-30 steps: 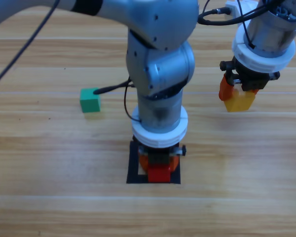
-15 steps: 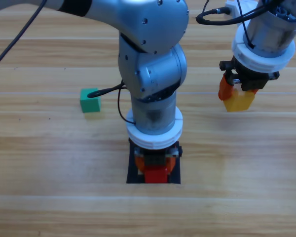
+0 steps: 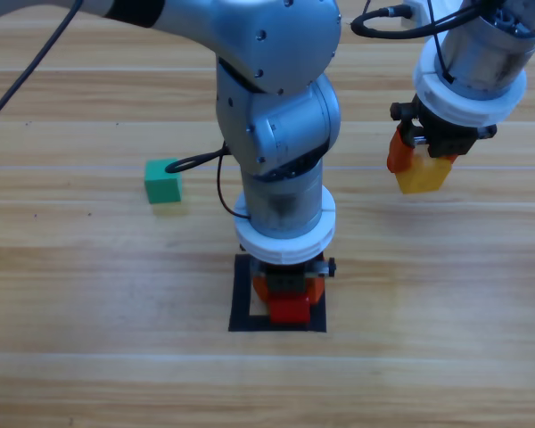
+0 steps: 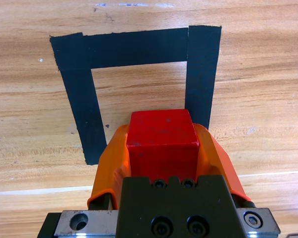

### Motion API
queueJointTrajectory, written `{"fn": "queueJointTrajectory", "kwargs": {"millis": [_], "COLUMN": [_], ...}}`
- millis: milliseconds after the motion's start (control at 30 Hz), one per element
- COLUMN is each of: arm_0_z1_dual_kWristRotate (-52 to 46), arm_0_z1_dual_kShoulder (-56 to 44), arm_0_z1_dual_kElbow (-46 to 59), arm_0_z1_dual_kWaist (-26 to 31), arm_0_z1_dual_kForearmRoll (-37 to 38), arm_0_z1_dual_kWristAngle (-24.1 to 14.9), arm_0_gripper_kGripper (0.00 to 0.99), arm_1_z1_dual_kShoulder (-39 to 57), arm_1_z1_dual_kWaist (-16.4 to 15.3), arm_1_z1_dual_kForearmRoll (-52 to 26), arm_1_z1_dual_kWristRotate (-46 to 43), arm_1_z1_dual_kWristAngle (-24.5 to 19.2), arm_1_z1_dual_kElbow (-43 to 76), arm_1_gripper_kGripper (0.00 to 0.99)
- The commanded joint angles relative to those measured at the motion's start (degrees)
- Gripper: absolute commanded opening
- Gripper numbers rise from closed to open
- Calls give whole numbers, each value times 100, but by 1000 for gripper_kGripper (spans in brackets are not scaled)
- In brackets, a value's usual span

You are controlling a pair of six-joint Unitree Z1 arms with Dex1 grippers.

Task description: Stack the blocks in the rectangular block: red at the bottom, yellow in the middle, green on top

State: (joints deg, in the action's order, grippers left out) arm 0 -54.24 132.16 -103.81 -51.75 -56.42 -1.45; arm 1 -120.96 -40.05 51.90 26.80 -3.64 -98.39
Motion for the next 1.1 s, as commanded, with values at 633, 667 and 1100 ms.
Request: {"fn": "queueJointTrajectory", "kwargs": {"millis": [633,667,1100], "arm_0_z1_dual_kWristRotate": [204,212,221], "arm_0_z1_dual_kShoulder": [459,468,591], "arm_0_z1_dual_kElbow": [-649,-649,-596], "arm_0_z1_dual_kWaist": [191,200,262], "arm_0_z1_dual_kForearmRoll": [-423,-431,-563], "arm_0_z1_dual_kWristAngle": [-233,-233,-260], "arm_0_gripper_kGripper": [0,0,0], "arm_1_z1_dual_kShoulder": [-103,-103,-112], "arm_1_z1_dual_kWaist": [50,50,50], "arm_1_z1_dual_kForearmRoll": [-198,-189,-198], "arm_1_z1_dual_kWristRotate": [-78,-78,-78], "arm_1_z1_dual_kWristAngle": [65,74,82], "arm_1_z1_dual_kElbow": [162,162,171], "arm_1_gripper_kGripper": [81,83,81]}}
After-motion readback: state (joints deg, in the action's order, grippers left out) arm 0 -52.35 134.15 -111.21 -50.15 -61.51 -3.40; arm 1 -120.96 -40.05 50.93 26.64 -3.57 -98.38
